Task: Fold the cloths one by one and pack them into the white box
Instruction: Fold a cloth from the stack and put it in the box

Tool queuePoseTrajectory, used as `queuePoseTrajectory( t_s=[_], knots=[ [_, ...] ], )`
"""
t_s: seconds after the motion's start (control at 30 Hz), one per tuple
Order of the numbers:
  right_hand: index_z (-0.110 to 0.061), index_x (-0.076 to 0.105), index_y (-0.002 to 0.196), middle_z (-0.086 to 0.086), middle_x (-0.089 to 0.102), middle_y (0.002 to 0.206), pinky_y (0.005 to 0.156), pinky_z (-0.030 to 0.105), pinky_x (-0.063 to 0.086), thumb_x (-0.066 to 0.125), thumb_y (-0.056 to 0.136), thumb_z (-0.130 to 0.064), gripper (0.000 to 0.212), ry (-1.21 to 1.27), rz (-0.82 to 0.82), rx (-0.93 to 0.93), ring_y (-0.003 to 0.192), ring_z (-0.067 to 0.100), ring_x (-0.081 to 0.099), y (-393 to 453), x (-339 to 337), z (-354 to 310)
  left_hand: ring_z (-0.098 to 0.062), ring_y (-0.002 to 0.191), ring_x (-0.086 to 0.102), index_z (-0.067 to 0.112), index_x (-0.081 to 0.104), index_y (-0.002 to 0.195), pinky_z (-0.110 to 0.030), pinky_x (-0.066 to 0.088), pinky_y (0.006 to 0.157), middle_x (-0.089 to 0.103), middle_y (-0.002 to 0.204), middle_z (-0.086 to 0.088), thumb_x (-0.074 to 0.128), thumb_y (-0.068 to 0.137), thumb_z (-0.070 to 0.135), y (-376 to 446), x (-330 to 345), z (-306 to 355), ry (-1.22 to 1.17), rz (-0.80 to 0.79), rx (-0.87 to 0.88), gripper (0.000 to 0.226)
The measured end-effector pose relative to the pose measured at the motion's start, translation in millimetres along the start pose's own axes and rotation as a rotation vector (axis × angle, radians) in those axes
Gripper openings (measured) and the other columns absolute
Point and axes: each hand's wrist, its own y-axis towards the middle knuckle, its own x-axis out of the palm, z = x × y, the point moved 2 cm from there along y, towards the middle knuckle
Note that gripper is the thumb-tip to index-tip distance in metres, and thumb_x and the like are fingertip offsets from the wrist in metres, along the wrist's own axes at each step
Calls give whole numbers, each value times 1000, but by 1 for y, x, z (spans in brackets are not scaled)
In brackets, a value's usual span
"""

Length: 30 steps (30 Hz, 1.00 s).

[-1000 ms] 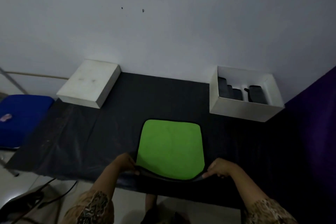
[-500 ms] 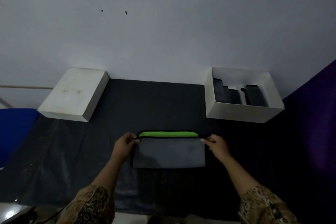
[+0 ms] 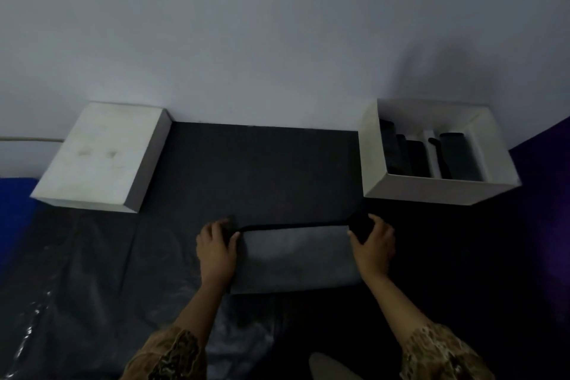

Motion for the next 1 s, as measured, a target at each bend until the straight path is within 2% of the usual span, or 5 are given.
queuePoseTrajectory(
  t_s=[0.23, 0.37, 0.57, 0.7, 1.0],
  knots=[
    [-40, 23, 146, -1, 24, 157, 110, 50, 26, 33, 90, -54, 59, -471, -209, -567, 143, 14, 19, -66, 49, -3, -20, 138, 28, 26, 37, 142, -34, 14, 113, 33, 151, -4, 25, 95, 49, -32, 42, 19, 375, -271, 639, 53],
    [-39, 29, 144, -1, 30, 155, 108, 52, 21, 16, 91, -61, 58, -509, -173, -405, 141, 18, 31, -66, 41, 9, -23, 143, 19, 29, 21, 147, -39, 4, 115, 27, 154, -12, 20, 94, 54, -42, 58, 11, 481, -319, 532, 59],
    [-21, 43, 130, 15, 43, 132, 92, 49, 42, 77, 66, -50, 78, -128, -104, 103, 116, 36, 46, -58, 5, 16, -21, 147, -1, 28, 24, 146, -36, 1, 115, 21, 155, -10, 16, 95, 55, -37, 57, 15, 430, -296, 506, 59],
    [-11, 44, 119, 18, 49, 122, 89, 42, 50, 86, 61, -27, 74, 160, -191, 224, 104, 33, 54, -57, 1, 18, -28, 100, 56, 27, 52, 119, -35, 40, 90, 58, 116, -11, 15, 98, 48, -60, 58, 34, 323, -199, 550, 47],
    [-3, 64, 104, 15, 68, 109, 83, 37, 55, 73, 75, -17, 34, 54, -421, 296, 98, 29, 65, -64, -46, 55, -16, 82, 49, 32, 58, 102, -26, 48, 68, 61, 98, -1, 17, 95, 53, -132, 84, 59, 310, -247, 568, 46]
  ],
)
